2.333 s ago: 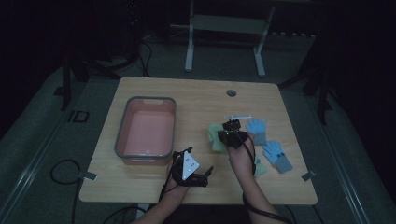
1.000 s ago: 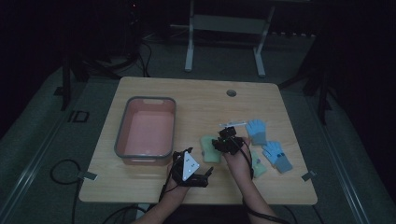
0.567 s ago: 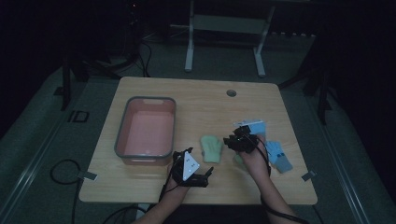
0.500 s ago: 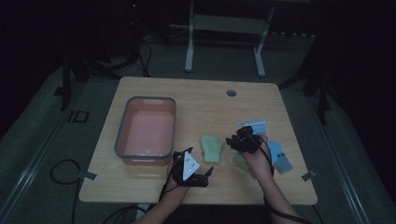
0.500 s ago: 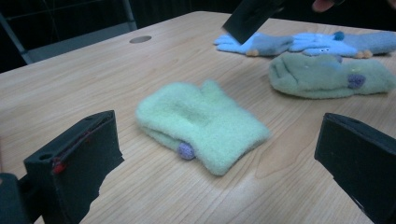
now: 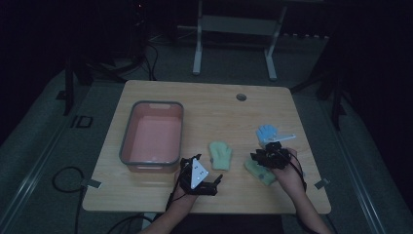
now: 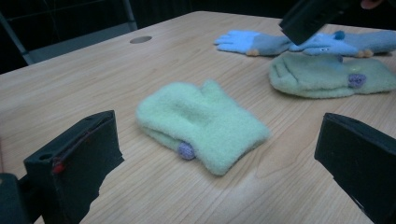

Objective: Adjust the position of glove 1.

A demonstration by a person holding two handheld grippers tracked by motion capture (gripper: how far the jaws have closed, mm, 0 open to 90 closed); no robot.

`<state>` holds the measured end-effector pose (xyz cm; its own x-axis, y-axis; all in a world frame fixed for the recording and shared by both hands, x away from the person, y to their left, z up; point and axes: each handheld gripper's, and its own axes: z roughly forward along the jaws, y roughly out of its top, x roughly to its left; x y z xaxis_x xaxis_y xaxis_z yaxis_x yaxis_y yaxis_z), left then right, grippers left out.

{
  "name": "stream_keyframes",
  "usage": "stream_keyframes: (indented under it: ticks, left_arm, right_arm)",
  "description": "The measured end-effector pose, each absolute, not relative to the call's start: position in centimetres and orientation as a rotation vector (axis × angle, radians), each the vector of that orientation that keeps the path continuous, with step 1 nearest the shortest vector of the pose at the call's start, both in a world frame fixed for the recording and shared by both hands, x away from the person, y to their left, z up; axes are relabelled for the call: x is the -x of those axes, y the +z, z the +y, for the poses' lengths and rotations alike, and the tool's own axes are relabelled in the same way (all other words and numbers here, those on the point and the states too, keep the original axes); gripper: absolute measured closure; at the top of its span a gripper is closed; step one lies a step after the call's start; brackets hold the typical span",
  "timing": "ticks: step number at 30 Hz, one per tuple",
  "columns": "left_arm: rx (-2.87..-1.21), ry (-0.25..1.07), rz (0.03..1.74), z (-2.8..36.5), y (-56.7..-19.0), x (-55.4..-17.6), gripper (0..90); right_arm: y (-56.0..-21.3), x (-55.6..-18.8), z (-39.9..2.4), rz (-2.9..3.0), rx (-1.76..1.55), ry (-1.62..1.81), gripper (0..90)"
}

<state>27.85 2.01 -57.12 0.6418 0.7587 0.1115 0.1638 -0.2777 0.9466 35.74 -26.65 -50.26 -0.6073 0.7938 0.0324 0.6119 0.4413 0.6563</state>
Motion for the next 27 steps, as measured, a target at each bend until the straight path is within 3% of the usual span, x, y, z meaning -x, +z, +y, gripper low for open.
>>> stream_keyframes:
  ticks: [9,21,23,27]
  left_arm:
    - [-1.791,0.693,0.744,2.0,-57.1,-27.8,0.2]
    - [-1.788,0.698,0.743,2.0,-57.1,-27.8,0.2]
    - [-1.786,0.699,0.742,2.0,-57.1,-27.8,0.2]
    - [-1.79,0.699,0.741,2.0,-57.1,-27.8,0.2]
  right_arm:
    - [-51.5,-34.5,-29.2,2.479,-1.13,0.911,65.5]
    - [-53.9,-34.1,-29.5,2.519,-1.071,0.865,63.6]
    - [-53.9,-34.1,-29.5,2.532,-1.05,0.855,65.3]
    - [-53.9,-34.3,-29.5,2.55,-1.057,0.852,77.4]
